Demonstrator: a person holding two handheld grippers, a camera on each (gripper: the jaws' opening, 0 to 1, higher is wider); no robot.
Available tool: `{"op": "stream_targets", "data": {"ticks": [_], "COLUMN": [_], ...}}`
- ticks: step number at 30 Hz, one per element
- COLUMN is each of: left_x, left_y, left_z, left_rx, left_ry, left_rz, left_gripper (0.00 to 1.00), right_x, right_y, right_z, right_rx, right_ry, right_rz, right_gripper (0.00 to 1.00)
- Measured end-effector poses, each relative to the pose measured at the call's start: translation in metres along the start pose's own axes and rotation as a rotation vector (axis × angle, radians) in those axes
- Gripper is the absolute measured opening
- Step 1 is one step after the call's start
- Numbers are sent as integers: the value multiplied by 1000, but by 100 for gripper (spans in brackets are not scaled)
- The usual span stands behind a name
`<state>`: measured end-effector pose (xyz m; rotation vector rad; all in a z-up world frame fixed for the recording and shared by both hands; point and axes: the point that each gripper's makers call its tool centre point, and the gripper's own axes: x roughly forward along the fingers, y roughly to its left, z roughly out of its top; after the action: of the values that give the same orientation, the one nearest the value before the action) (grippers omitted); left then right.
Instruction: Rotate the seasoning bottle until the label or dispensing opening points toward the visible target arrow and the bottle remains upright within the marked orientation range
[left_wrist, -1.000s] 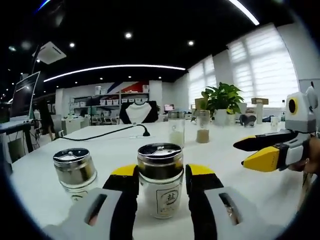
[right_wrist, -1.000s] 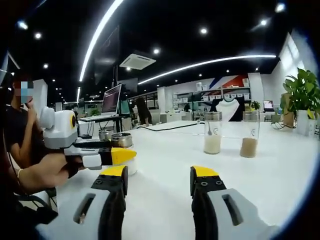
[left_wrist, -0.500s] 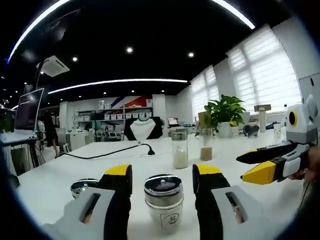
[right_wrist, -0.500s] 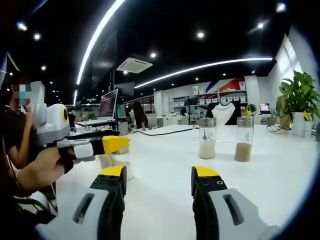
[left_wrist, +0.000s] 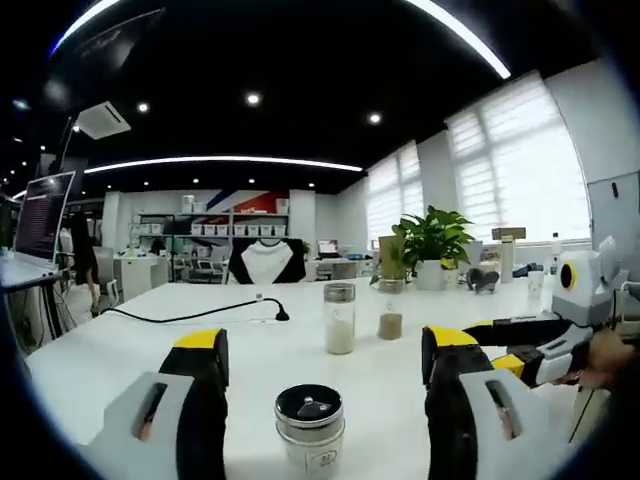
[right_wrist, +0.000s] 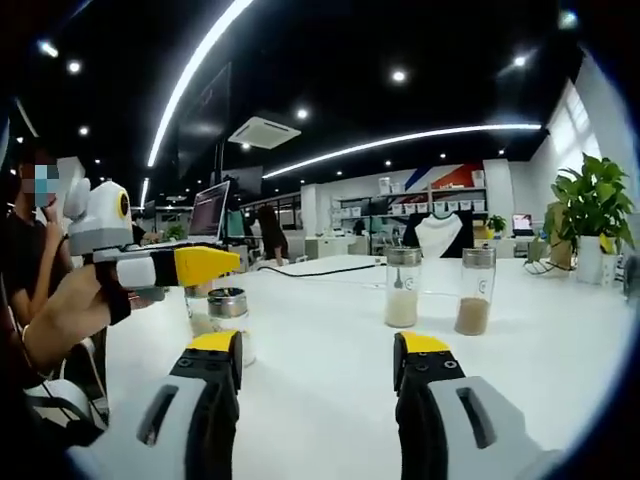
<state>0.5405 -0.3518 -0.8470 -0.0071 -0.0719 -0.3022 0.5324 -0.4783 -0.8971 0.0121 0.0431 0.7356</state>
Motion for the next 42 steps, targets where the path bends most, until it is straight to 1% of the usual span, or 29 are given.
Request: {"op": "stream_targets", "data": {"ticks": [3,5,11,15,20,23,27,29,31,34,39,42], "left_x": [1,1,1,3,3,2,0,0,0,0,-2,-3], "left_y": [1,2,0,-2,-2,-1,0,3,5,5,5,3], "left_z": [0,-1,-4,-7,-10,-11,-13,-14,-18,-19,-21,-23], "left_rx": [12,8,4,6,-3,-8,-11,5,4,-21,-24,-30], "left_ry": [-1,6,23,41,54,59,67,68,81,81,89,102], "left_rz": [2,3,-6,-25,-39,-46,-46,-35,-30,-40,-49,-65], "left_gripper": [86,86,86,85,84,81,81,81,81,81,81,81], "right_x": [0,1,3,7,11,18,26,29,34,39,54,62], "right_y": [-3,-4,-7,-11,-17,-24,-31,-33,-35,-39,-51,-57], "right_z": [2,1,3,4,9,14,17,19,23,28,37,41], "right_rx": [-2,4,2,-11,-16,-27,-34,-31,-36,-46,-50,-45], "right_ry": [0,15,15,30,28,25,25,22,15,6,-6,-11], "right_rz": [0,2,4,9,4,2,0,3,5,11,15,17], "right_gripper": [60,60,59,58,58,58,58,58,57,56,56,56]}}
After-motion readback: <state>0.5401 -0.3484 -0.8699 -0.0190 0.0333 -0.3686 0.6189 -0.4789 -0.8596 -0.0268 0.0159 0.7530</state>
